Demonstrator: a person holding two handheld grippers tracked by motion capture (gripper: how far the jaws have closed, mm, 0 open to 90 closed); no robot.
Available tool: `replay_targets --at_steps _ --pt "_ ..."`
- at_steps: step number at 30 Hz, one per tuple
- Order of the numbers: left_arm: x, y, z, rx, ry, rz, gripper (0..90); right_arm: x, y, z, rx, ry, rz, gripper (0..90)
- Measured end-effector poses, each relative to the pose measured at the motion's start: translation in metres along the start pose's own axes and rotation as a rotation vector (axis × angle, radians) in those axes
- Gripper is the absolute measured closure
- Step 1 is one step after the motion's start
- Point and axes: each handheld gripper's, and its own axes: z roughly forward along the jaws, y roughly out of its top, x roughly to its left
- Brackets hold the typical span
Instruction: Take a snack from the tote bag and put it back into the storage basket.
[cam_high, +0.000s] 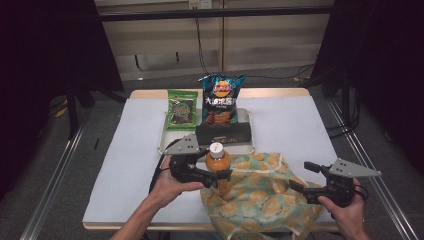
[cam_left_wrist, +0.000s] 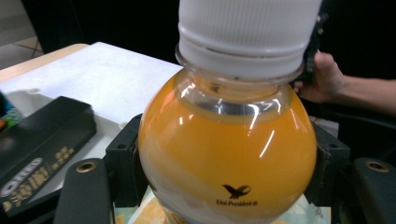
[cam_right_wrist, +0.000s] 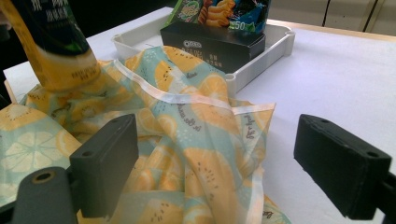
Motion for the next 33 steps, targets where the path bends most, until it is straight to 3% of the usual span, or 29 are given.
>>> replay_targets --at_steps 5,15,16,24,27,33 --pt "0.007 0.009 -0.010 -0.005 0.020 -0.010 30.6 0.000 0.000 0.000 -0.003 -0.005 0.000 13.7" --pt "0.027 0.022 -0.034 -0.034 0.127 -0.061 30.6 -0.001 0.000 0.000 -0.005 -0.008 0.002 13.7" --pt "0.029 0.022 -0.037 -0.043 0.152 -0.065 30.6 -0.001 0.000 0.000 -0.005 -0.008 0.002 13.7" --pt "0.045 0.017 -0.045 -0.050 0.231 -0.095 30.6 0.001 0.000 -0.001 -0.013 -0.007 -0.004 12.8" --pt "0.051 0.014 -0.046 -0.020 0.273 -0.090 30.7 0.001 0.000 -0.002 -0.015 -0.007 -0.003 12.8" --pt "0.064 0.007 -0.051 -0.014 0.334 -0.126 30.7 0.000 -0.001 -0.002 -0.017 -0.008 0.004 12.7"
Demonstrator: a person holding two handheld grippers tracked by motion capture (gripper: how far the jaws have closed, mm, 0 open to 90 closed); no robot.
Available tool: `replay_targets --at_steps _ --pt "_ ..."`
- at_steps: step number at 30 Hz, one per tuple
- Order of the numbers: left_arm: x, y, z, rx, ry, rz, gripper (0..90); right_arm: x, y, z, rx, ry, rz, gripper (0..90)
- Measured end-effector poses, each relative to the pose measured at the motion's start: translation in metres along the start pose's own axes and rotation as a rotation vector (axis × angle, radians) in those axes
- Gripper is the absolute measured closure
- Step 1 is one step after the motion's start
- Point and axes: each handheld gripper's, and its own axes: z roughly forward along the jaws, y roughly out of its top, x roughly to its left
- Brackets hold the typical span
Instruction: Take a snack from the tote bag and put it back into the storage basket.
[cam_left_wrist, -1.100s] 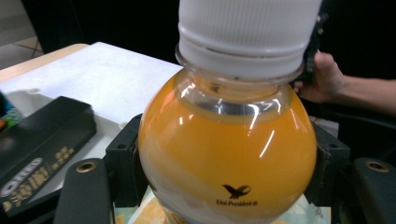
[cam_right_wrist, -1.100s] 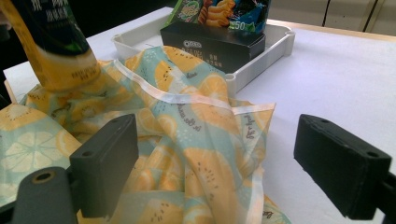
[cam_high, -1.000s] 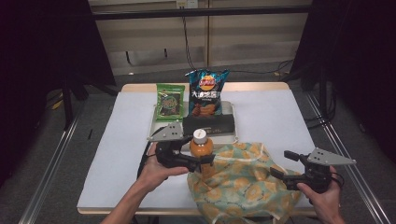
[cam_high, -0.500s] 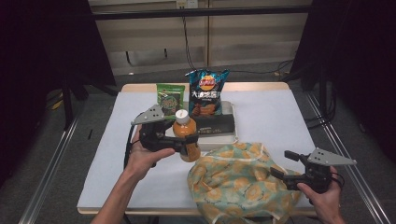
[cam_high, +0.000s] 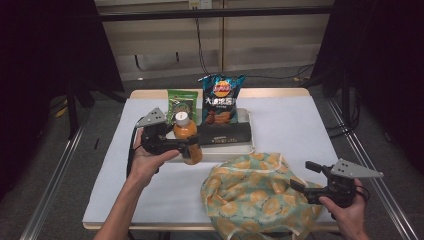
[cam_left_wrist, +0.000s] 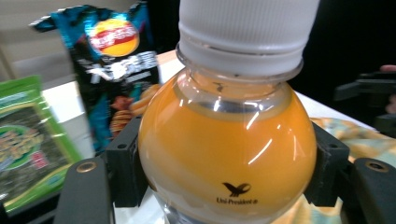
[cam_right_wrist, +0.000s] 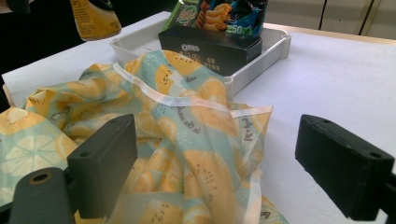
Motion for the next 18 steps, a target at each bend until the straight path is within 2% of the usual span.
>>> replay_targets --at_steps 7,13,18 --pt "0.012 0.000 -0.002 0.001 0.062 -0.013 30.7 0.000 0.000 0.001 -0.001 -0.002 0.002 12.4" --pt "0.020 -0.001 0.006 0.028 0.116 -0.028 30.6 0.001 0.000 0.000 0.000 -0.002 0.001 12.3" --pt "0.031 -0.003 0.013 0.043 0.159 -0.057 30.7 0.000 -0.001 -0.001 0.002 -0.002 -0.003 12.4"
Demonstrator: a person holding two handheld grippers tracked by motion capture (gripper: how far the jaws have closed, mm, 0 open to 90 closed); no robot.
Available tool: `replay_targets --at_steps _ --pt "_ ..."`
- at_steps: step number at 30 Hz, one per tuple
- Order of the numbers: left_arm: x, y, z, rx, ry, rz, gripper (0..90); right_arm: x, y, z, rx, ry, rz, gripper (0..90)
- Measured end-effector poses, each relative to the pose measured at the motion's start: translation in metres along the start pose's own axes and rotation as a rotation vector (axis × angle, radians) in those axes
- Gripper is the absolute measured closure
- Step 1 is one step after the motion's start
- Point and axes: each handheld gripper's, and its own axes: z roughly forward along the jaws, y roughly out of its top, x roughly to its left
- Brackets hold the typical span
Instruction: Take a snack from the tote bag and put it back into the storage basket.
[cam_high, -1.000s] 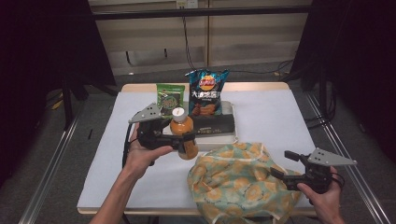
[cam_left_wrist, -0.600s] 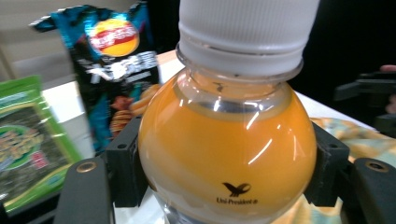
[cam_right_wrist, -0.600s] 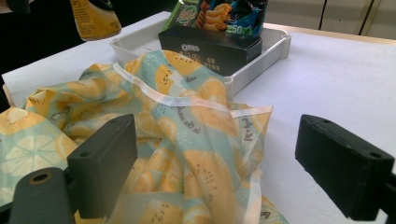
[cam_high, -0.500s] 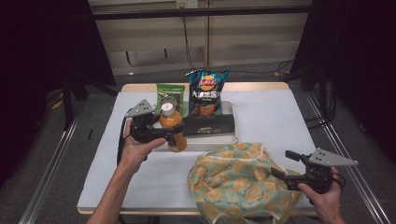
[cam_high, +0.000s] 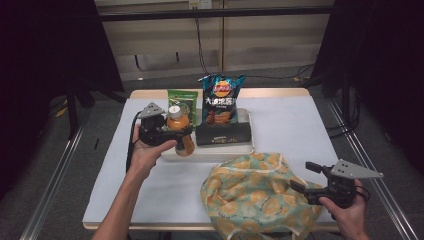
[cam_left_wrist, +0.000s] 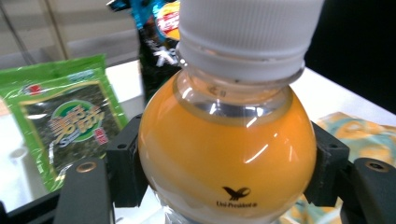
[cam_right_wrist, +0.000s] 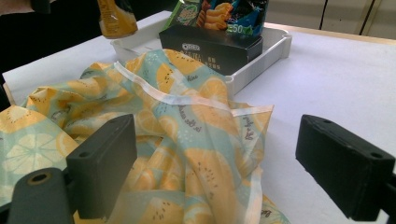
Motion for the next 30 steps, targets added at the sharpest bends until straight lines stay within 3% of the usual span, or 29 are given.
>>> replay_targets --at_steps 20,30 --pt "0.020 -0.006 0.028 0.033 0.181 -0.072 30.6 0.001 0.000 0.001 0.003 -0.005 -0.004 12.4" --pt "0.024 -0.015 0.042 0.026 0.221 -0.128 30.6 0.001 0.000 0.001 0.015 -0.014 -0.004 12.4"
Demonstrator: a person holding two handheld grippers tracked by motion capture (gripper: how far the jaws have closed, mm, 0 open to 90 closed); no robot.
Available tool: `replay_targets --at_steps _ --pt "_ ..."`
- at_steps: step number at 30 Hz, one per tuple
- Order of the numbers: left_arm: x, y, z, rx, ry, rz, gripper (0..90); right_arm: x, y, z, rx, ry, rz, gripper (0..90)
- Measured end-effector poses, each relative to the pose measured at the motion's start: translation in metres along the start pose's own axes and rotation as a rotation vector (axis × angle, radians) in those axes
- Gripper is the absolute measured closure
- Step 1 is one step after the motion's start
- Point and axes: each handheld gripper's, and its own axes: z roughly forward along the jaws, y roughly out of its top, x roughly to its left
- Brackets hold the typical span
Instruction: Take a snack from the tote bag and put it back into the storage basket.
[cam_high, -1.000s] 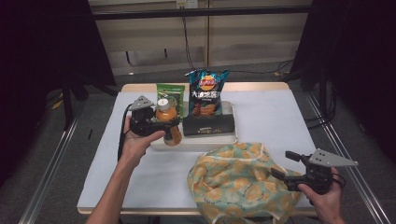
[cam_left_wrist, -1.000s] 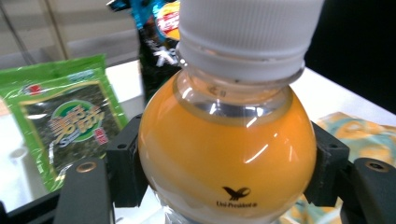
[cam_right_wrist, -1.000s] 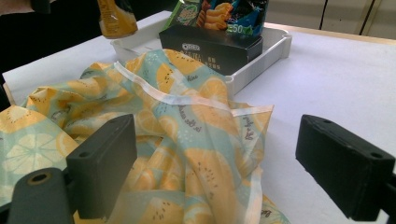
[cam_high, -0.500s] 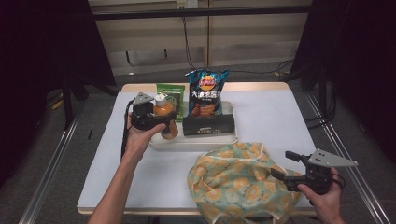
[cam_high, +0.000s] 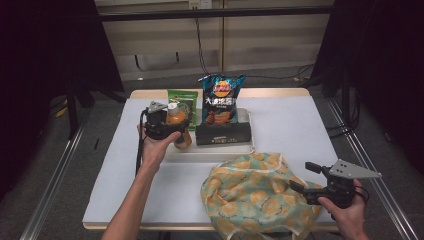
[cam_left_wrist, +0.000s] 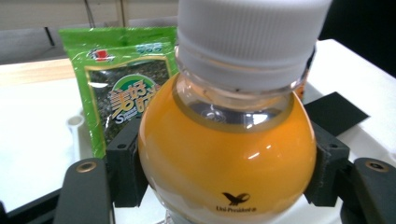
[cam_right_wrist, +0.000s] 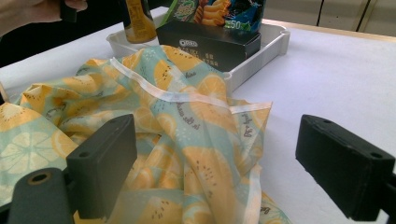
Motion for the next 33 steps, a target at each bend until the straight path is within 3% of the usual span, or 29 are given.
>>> replay_targets --at_steps 17,25,30,33 --pt "0.006 -0.011 0.016 0.009 0.071 -0.004 30.6 0.000 -0.001 0.002 0.004 0.002 0.000 12.6" --pt "0.006 -0.014 0.014 0.002 0.062 -0.006 30.4 0.000 -0.001 0.002 0.006 0.005 -0.002 12.7" --pt "-0.004 -0.017 0.016 0.001 0.093 0.033 30.3 0.000 -0.001 0.003 0.010 0.007 -0.001 12.7" --pt "-0.004 -0.017 0.016 -0.002 0.101 0.010 30.2 0.001 0.000 0.002 0.006 0.007 -0.003 12.7"
